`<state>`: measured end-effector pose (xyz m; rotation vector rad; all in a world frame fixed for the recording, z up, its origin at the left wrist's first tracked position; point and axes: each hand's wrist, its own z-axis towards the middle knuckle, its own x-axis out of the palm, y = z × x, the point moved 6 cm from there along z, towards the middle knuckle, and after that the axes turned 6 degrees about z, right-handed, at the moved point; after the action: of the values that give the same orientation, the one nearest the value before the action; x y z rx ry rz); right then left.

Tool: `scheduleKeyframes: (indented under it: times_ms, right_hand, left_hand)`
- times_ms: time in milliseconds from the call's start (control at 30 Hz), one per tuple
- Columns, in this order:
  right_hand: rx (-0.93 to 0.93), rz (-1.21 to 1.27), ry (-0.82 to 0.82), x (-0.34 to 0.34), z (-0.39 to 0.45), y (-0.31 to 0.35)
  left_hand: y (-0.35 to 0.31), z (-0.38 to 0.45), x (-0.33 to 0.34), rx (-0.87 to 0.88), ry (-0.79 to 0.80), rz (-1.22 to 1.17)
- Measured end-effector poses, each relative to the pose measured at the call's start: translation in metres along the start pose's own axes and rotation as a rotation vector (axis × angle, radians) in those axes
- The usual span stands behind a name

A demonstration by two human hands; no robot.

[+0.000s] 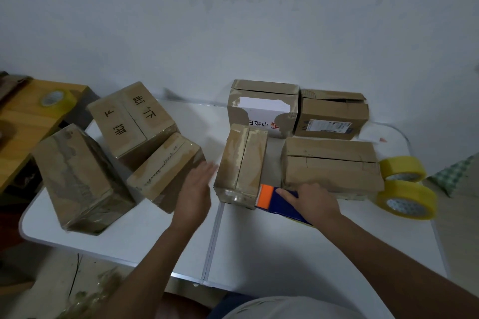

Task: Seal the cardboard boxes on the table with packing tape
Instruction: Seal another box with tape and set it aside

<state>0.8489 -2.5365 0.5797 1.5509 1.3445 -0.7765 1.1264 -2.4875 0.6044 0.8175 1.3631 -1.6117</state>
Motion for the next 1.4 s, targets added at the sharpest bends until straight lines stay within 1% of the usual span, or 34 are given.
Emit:
scheduleKeyframes:
  times_ms: [33, 67, 100, 133, 167, 233, 267, 300, 367, 433, 467, 533, 600, 733, 900, 967, 1067, 1167, 1267, 1400]
  right_hand:
    - [0.0, 0.001, 0.0, 0.001, 0.0, 0.0]
    - [-0.001, 0.002, -0.002, 0.001, -0.001, 0.0]
    - [-0.002, 0.005, -0.004, 0.002, -0.001, 0.0]
    - [0.001, 0.011, -0.006, 0.002, -0.001, -0.001]
    - [0.006, 0.017, -0.01, 0.002, -0.002, -0.002]
    - [0.013, 0.028, -0.017, 0.002, -0.002, -0.004]
    - [0.013, 0.036, -0.02, 0.002, -0.003, -0.005]
    - [0.011, 0.046, -0.022, 0.002, -0.003, -0.006]
    - [-0.003, 0.065, -0.02, 0.003, -0.004, -0.006]
    - [-0.02, 0.093, -0.005, 0.003, -0.005, -0.007]
    - [-0.024, 0.116, 0.015, 0.004, -0.005, -0.009]
    - [-0.042, 0.147, 0.068, 0.004, -0.008, -0.015]
    - [-0.071, 0.151, 0.091, 0.004, -0.011, -0.021]
    - [-0.095, 0.139, 0.069, -0.001, -0.015, -0.027]
    - [-0.042, 0.113, 0.081, -0.004, -0.025, -0.063]
    - [-0.02, 0.111, 0.071, -0.005, -0.024, -0.065]
    - [-0.023, 0.146, 0.096, -0.003, -0.019, -0.059]
    - [-0.006, 0.211, 0.176, 0.001, -0.019, -0.064]
    - [-0.017, 0.17, 0.143, 0.001, -0.019, -0.06]
    - [-0.025, 0.007, 0.031, 0.003, -0.015, -0.036]
  left_hand:
    - [-0.013, -0.007, 0.008, 0.187, 0.056, 0.04]
    - [-0.02, -0.013, 0.017, 0.294, 0.17, 0.087]
    - [-0.022, -0.018, 0.025, 0.316, 0.288, 0.137]
    - [-0.018, -0.018, 0.03, 0.296, 0.36, 0.167]
    - [-0.015, -0.015, 0.03, 0.282, 0.383, 0.203]
    - [-0.027, 0.0, 0.021, 0.367, 0.278, 0.266]
    - [-0.034, 0.009, 0.02, 0.405, 0.23, 0.251]
    - [-0.044, 0.018, 0.023, 0.42, 0.228, 0.242]
    - [-0.062, 0.031, 0.043, 0.433, 0.323, 0.257]
    - [-0.066, 0.037, 0.07, 0.389, 0.46, 0.304]
    - [-0.064, 0.037, 0.078, 0.38, 0.473, 0.36]
    - [-0.057, 0.034, 0.083, 0.373, 0.437, 0.462]
    - [-0.053, 0.032, 0.087, 0.384, 0.422, 0.46]
    - [-0.053, 0.034, 0.091, 0.379, 0.432, 0.467]
    - [-0.052, 0.035, 0.09, 0.372, 0.437, 0.455]
    - [-0.051, 0.036, 0.092, 0.351, 0.446, 0.451]
    - [-0.047, 0.036, 0.095, 0.258, 0.469, 0.404]
    - [-0.047, 0.029, 0.096, 0.112, 0.42, 0.389]
    - [-0.053, 0.019, 0.095, 0.056, 0.365, 0.434]
    - [-0.055, 0.02, 0.094, 0.018, 0.368, 0.433]
